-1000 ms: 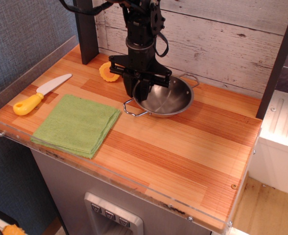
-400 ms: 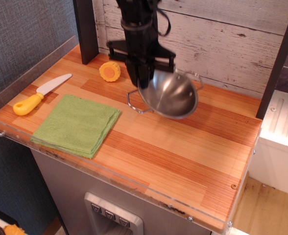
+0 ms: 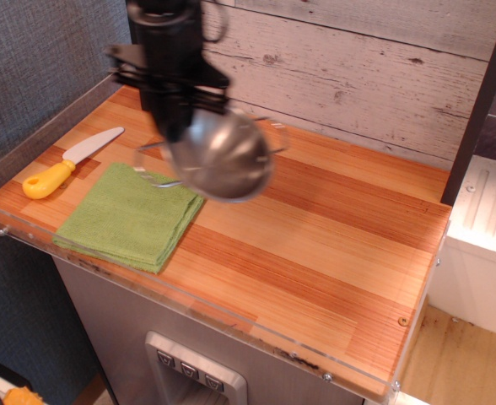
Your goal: Place the colander on the green towel
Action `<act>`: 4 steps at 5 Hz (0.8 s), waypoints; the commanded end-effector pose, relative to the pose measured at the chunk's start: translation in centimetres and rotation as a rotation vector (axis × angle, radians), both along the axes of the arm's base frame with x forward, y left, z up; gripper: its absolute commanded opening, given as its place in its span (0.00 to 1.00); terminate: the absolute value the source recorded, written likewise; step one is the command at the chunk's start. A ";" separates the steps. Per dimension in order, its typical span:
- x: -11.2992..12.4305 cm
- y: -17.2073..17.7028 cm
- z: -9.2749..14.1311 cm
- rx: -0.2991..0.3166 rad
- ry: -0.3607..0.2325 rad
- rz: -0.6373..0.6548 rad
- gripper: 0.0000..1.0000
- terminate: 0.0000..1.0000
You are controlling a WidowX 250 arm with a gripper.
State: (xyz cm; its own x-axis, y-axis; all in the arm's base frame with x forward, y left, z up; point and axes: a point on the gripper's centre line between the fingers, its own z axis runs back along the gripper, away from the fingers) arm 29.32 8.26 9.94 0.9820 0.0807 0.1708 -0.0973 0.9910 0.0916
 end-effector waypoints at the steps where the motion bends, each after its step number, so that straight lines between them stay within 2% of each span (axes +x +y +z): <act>1: -2.7 6.2 -0.3 0.070 0.022 0.085 0.00 0.00; 2: -3.2 8.0 -1.6 0.068 0.057 0.103 0.00 0.00; 4: -3.5 7.1 -3.5 0.039 0.093 0.084 0.00 0.00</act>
State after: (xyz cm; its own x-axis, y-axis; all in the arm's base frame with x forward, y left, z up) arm 25.56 15.25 5.45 0.9848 0.1622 0.0627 -0.1693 0.9764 0.1342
